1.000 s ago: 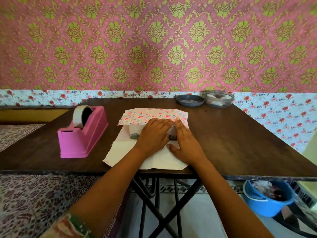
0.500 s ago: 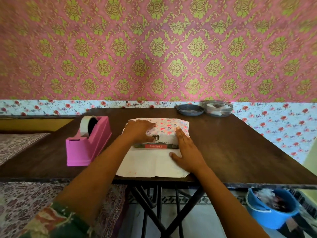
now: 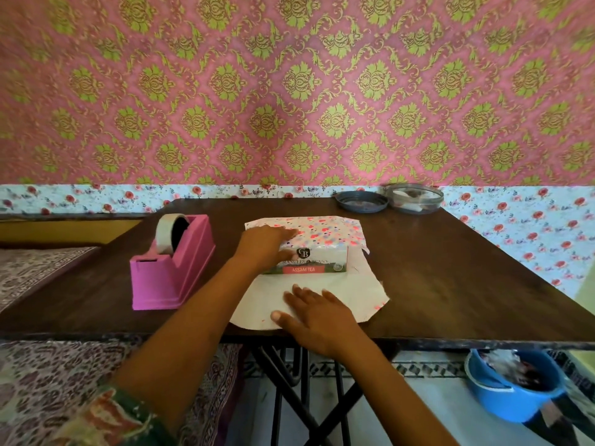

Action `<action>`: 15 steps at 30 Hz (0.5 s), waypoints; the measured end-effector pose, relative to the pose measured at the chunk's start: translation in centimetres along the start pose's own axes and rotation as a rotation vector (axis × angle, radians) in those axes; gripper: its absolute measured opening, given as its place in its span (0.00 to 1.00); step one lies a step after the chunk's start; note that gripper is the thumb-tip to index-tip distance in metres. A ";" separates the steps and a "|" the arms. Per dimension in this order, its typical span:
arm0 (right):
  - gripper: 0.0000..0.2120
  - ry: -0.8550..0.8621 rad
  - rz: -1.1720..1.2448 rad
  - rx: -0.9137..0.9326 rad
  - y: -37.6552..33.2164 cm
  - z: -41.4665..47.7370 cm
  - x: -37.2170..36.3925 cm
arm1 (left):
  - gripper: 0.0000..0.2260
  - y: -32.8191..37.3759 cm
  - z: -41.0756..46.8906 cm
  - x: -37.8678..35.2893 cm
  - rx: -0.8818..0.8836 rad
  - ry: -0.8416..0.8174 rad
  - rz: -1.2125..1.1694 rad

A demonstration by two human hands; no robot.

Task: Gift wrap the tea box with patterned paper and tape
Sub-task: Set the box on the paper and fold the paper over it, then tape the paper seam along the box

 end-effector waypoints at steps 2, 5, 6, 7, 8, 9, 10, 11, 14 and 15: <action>0.31 0.013 0.000 -0.012 0.4 0.0 0.1 | 0.27 0.0 0.0 0.2 0.009 0.018 0.006; 0.30 0.025 -0.012 0.009 0.5 -0.4 0.2 | 0.27 0.0 0.0 0.4 0.050 0.035 0.053; 0.30 0.027 -0.015 0.015 0.6 -0.6 0.3 | 0.27 0.1 0.1 0.4 0.063 0.035 0.082; 0.29 0.023 -0.010 0.016 0.9 -0.7 0.3 | 0.26 0.3 0.2 0.5 0.074 0.036 0.109; 0.29 0.014 -0.005 0.015 1.2 -0.7 0.5 | 0.25 0.5 0.3 0.6 0.082 0.044 0.134; 0.28 -0.002 -0.001 0.013 1.7 -0.8 0.7 | 0.24 0.8 0.5 0.8 0.086 0.056 0.161; 0.27 -0.020 0.005 0.007 2.3 -0.8 1.0 | 0.22 1.3 0.6 1.0 0.088 0.073 0.190; 0.26 -0.037 0.015 -0.007 2.8 -1.0 1.5 | 0.20 1.8 0.7 1.1 0.089 0.084 0.219; 0.25 -0.059 0.072 -0.121 5.2 -1.8 3.6 | 0.15 3.9 1.1 0.8 0.085 0.039 0.326; 0.26 -0.059 0.086 -0.179 6.1 -2.1 4.3 | 0.14 4.6 1.5 0.7 0.088 0.008 0.366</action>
Point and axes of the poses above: each hand's wrist, its own z-axis towards the middle knuckle, its own x-axis out of the back of the hand, y = z × x, the point moved 10 cm from there along z, towards the middle knuckle, and after that the axes turned 1 degree about x, right-handed, at the moved point
